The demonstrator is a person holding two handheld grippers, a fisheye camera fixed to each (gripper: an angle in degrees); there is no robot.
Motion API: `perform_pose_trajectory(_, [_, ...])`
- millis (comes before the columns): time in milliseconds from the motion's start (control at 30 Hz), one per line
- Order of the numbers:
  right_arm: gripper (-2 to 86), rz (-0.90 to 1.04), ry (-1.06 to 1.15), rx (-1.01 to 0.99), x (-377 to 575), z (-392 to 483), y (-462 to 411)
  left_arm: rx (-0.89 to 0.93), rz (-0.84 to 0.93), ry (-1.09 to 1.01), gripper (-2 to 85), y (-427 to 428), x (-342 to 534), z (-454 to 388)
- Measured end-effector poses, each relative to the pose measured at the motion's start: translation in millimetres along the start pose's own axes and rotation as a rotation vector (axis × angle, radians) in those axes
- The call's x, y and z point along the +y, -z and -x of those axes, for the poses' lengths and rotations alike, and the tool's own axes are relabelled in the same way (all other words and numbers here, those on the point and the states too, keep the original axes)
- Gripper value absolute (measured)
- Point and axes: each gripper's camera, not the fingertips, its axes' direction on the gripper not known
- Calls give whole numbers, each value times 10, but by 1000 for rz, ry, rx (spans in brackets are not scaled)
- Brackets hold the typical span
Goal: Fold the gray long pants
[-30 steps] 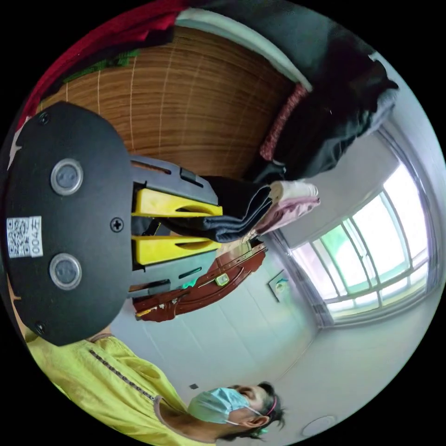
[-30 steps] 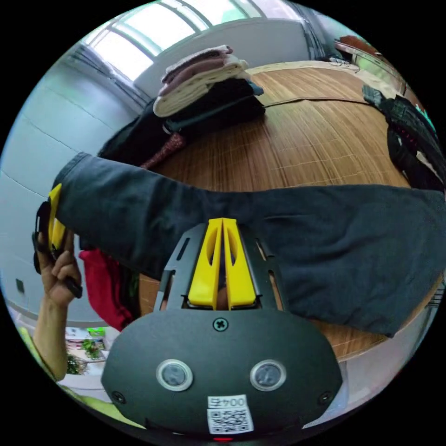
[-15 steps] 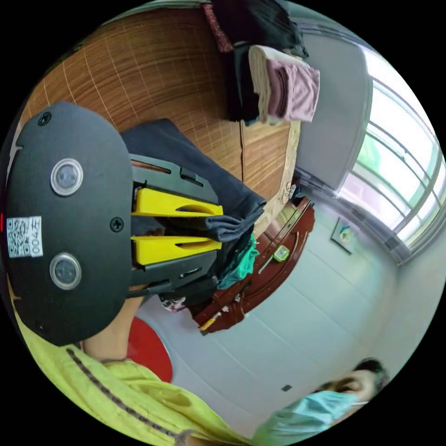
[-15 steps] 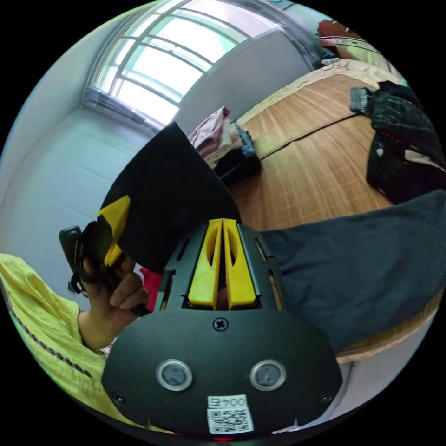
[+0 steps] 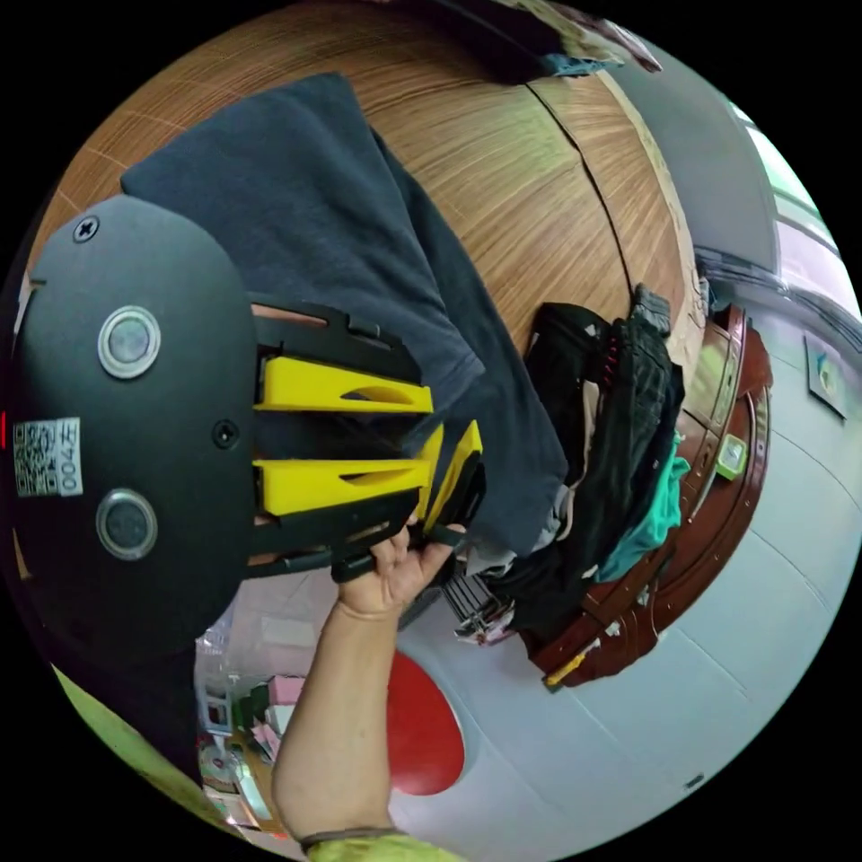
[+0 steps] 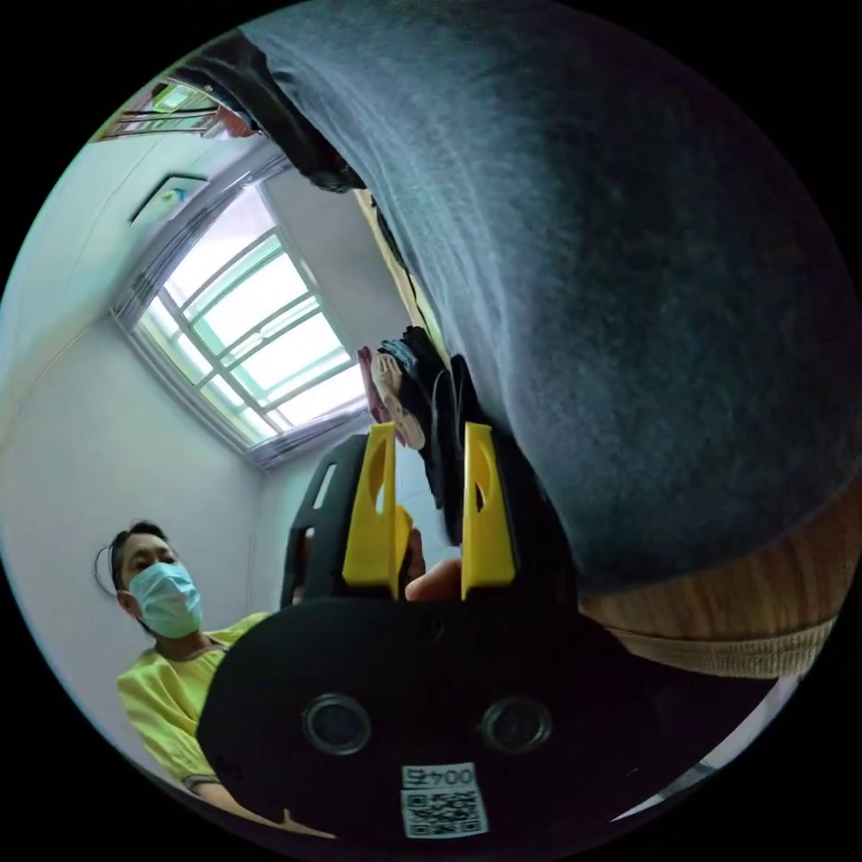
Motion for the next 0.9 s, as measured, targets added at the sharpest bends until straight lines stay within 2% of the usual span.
perform_pose_trajectory(100, [147, 43, 5, 30, -82, 14, -44, -32, 31, -40, 75, 148, -143, -200])
perform_pose_trajectory(200, [146, 76, 43, 200, -159, 138, -126, -131, 75, -15, 66, 219, -193, -213])
perform_pose_trajectory(367, [156, 53, 277, 711, -64, 598, -351, -346, 95, 29, 43, 409, -272, -26])
perform_pose_trajectory(433, [158, 66, 330, 786, -18, 628, -453, -410, 92, 72, 36, 484, -330, 144])
perform_pose_trajectory(533, [118, 144, 355, 860, 1, 570, -699, -460, 108, 100, 32, 474, -409, 278])
perform_pose_trajectory(567, [74, 148, 398, 959, 35, 625, -814, -469, 112, 106, 31, 460, -423, 294])
perform_pose_trajectory(667, [63, 159, 593, 1119, 195, 893, -1134, -481, 118, 165, 27, 431, -505, 362])
perform_pose_trajectory(800, [56, 132, 736, 1161, 322, 1071, -1287, -485, 119, 202, 22, 405, -617, 362])
perform_pose_trajectory(900, [62, 124, 571, 1106, 173, 850, -1138, -483, 121, 200, 20, 355, -716, 316])
